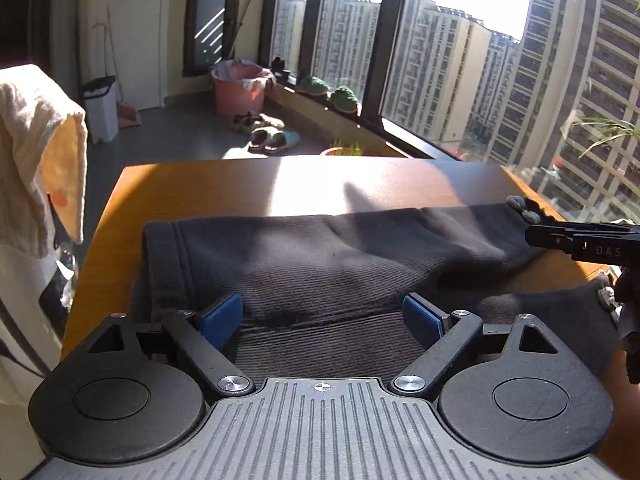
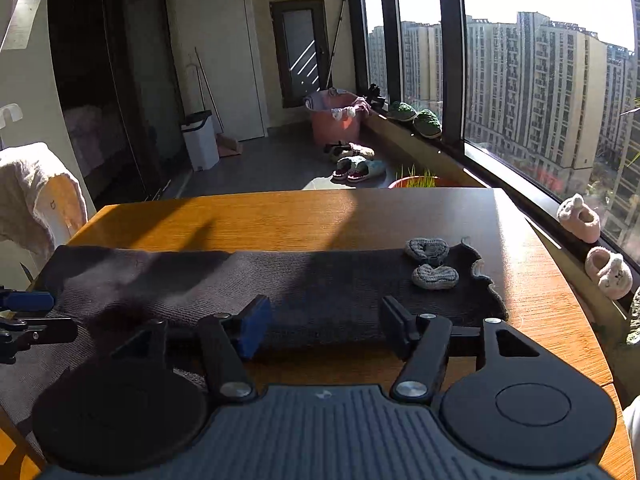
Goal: Fold clothes
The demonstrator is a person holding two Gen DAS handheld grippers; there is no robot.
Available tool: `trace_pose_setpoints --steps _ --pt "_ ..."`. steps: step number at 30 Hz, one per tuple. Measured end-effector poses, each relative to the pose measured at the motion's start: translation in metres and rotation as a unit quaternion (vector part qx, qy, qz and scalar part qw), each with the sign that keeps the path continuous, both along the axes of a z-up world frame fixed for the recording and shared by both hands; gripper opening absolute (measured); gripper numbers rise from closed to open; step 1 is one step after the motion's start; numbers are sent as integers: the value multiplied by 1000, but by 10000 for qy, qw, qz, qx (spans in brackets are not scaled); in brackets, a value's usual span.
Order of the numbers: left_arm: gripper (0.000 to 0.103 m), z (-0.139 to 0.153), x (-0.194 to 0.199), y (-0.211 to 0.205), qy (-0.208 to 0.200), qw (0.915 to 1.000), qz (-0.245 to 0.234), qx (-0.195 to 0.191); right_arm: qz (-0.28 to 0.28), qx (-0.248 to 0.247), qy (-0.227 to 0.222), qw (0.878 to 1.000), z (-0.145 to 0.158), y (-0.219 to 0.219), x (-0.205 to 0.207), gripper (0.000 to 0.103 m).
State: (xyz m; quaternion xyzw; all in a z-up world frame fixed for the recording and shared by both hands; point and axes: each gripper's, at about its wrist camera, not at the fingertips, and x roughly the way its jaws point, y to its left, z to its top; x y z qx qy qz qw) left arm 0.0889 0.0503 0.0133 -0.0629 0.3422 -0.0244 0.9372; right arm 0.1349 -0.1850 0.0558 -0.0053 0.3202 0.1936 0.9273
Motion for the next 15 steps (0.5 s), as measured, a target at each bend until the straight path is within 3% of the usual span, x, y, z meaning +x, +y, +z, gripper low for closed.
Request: trace_pose_setpoints --steps 4,12,15 --pt "95 -9 -6 0 -117 9999 7 51 -36 -181 5 9998 -12 21 -2 79" --pt "96 -12 -27 14 -122 9991 200 356 474 -360 -62 9982 -12 44 -31 80" --pt "97 -11 -41 23 -137 9989 353 294 708 -478 -152 9962 -11 54 -43 81"
